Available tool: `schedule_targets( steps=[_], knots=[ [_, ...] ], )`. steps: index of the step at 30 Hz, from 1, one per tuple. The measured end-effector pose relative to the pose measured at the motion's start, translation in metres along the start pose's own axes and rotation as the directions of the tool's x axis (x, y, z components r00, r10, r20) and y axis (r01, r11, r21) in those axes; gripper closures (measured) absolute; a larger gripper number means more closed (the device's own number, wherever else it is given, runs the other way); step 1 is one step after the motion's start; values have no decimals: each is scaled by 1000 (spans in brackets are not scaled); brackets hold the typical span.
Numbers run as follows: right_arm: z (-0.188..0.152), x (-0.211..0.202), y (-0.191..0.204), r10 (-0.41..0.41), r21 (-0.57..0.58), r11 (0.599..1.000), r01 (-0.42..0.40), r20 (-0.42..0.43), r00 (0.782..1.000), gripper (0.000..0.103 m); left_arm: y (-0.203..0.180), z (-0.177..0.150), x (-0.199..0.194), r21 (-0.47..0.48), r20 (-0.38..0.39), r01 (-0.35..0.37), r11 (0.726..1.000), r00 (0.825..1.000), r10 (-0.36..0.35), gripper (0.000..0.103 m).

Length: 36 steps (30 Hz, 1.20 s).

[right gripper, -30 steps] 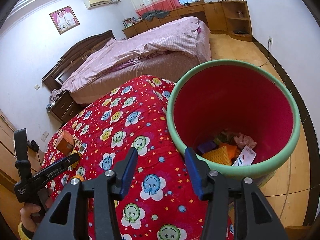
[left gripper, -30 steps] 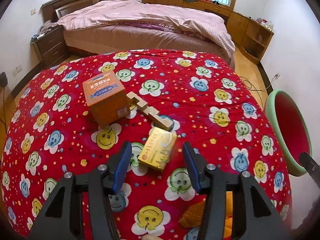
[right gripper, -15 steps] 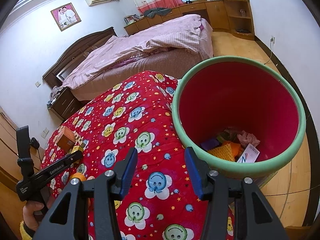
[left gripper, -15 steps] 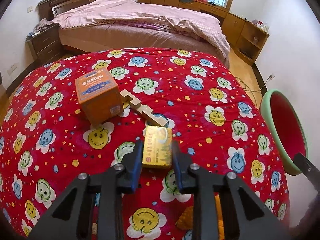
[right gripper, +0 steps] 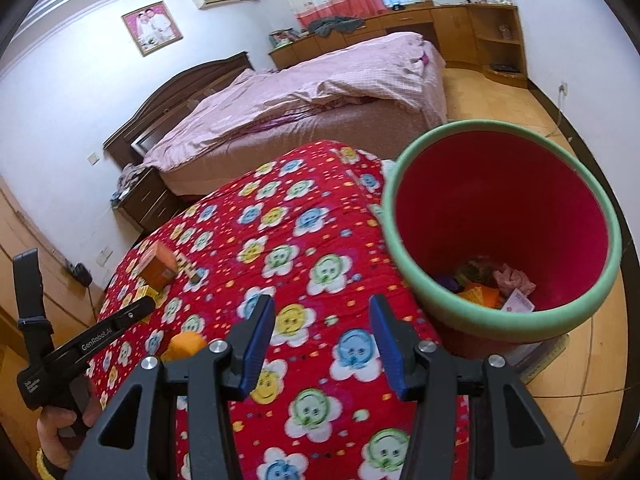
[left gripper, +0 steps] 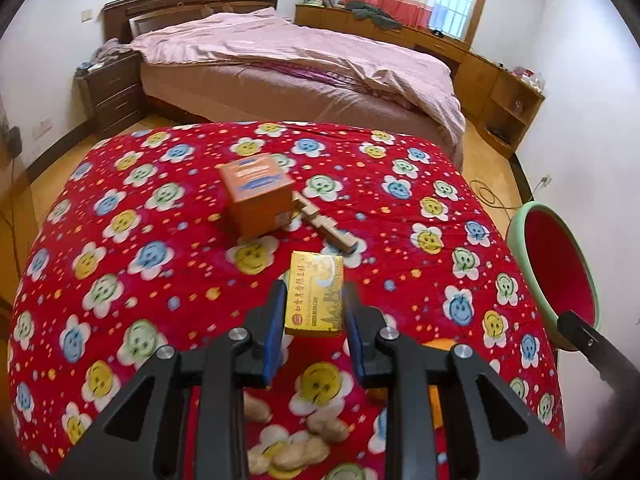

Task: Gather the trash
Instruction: 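Grasp the small yellow box with the left tool while the right tool reaches for the orange cloth, then close the right tool on the orange cloth while the left tool holds the yellow box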

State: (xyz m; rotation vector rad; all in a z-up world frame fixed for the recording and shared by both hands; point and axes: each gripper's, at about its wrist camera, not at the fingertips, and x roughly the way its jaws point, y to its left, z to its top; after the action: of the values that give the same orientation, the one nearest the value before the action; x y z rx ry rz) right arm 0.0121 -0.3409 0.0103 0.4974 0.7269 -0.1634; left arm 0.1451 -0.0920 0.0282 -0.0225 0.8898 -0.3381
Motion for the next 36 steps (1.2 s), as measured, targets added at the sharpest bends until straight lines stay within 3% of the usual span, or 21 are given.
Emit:
schedule_targets(
  steps=[16,32,34,36],
  knots=[
    [-16,25,64,119,-121,984,-133,-121,986,51,50,-23,-21,-93,-8,-67,993,998,66,75],
    [-24,66,112,108,-269,949,-164,-212,971,47,68,-32,-23,-126,-13,-78,989,997,77,75],
    [-25,70,115,109,-274,947,-169,-222,969,51,69,-32,-23,-127,-12,-78,989,997,77,75],
    [-27,72,118,107,-289,942,-171,-225,969,63,69,-33,-24,-128,-12,-77,989,997,76,75]
  ],
)
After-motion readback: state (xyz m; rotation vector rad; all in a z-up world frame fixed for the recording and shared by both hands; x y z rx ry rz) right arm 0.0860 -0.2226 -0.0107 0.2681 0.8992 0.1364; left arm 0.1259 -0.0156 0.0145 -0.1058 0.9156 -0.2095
